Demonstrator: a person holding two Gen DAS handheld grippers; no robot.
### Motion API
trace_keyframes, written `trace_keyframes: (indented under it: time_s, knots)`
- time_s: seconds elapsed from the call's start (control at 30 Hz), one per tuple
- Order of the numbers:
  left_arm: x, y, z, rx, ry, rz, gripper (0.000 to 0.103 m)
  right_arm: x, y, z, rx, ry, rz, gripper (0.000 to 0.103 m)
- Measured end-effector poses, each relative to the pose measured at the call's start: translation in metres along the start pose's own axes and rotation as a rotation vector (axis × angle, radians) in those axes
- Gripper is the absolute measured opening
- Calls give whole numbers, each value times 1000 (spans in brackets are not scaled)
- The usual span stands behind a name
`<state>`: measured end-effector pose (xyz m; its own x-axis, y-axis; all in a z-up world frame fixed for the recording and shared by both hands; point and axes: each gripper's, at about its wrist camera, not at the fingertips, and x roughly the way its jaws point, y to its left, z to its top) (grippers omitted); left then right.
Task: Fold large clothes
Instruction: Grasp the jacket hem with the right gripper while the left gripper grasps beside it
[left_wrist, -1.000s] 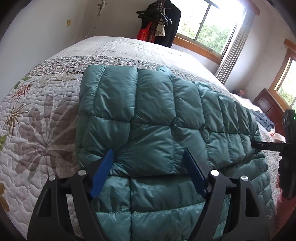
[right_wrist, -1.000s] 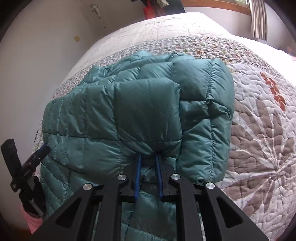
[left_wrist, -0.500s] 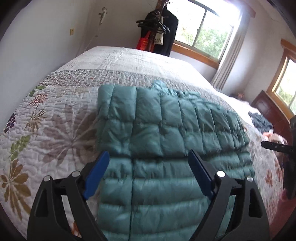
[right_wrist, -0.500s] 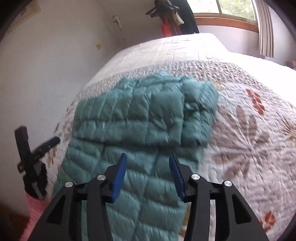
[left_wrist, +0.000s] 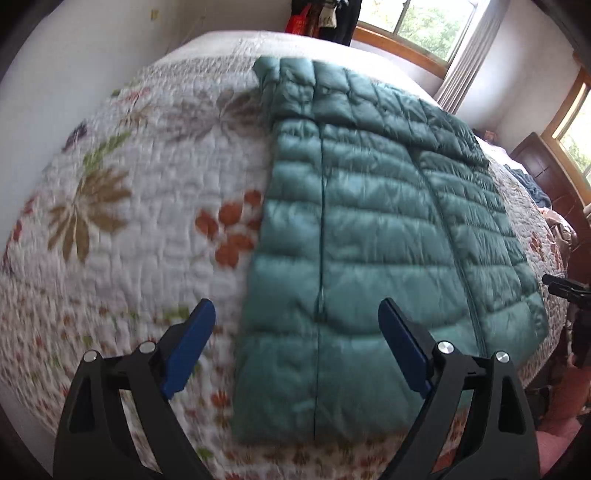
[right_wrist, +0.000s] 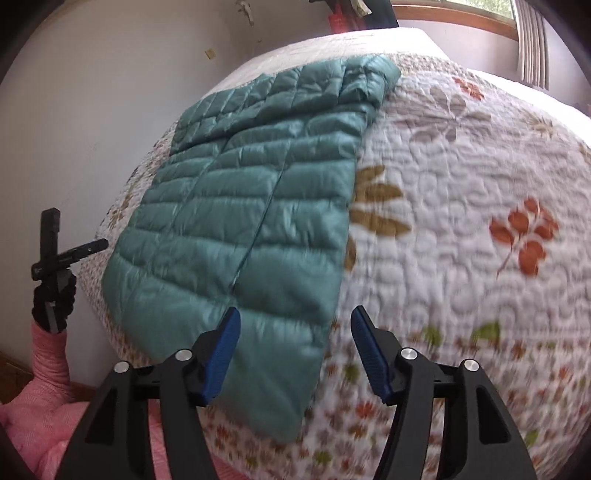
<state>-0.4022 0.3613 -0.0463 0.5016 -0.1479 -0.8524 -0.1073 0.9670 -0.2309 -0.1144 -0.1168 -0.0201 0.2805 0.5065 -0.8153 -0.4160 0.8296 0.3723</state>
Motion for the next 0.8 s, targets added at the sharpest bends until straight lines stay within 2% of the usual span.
trace_keyframes:
  time_s: [0.13,0.23,0.4,0.43,0.5,0.63,0.7,0.8]
  knots:
    - [5,8,-21,-46,15,-50,89,3,0,-24,17,29,25,65]
    - [13,13,-30,-95,40,-134,89,8,-1,-34,34,45,54,65]
    - [15,4,-35,-77,25,-157,88,17,2,-37,45,56,72,66]
    - [15,2,-35,-70,25,-159,88,18,3,-36,44,60,76,64]
    - [15,-3,-36,-52,27,-153,79,21,7,-36,37,71,83,59]
    - [12,-4,-39,-55,26,-162,60,25,11,-36,31,83,101,37]
    - [10,-5,-41,-55,23,-184,43,25,11,-35,34,79,122,28]
    - [5,-7,-40,-56,4,-224,26,20,12,-34,35,57,151,18]
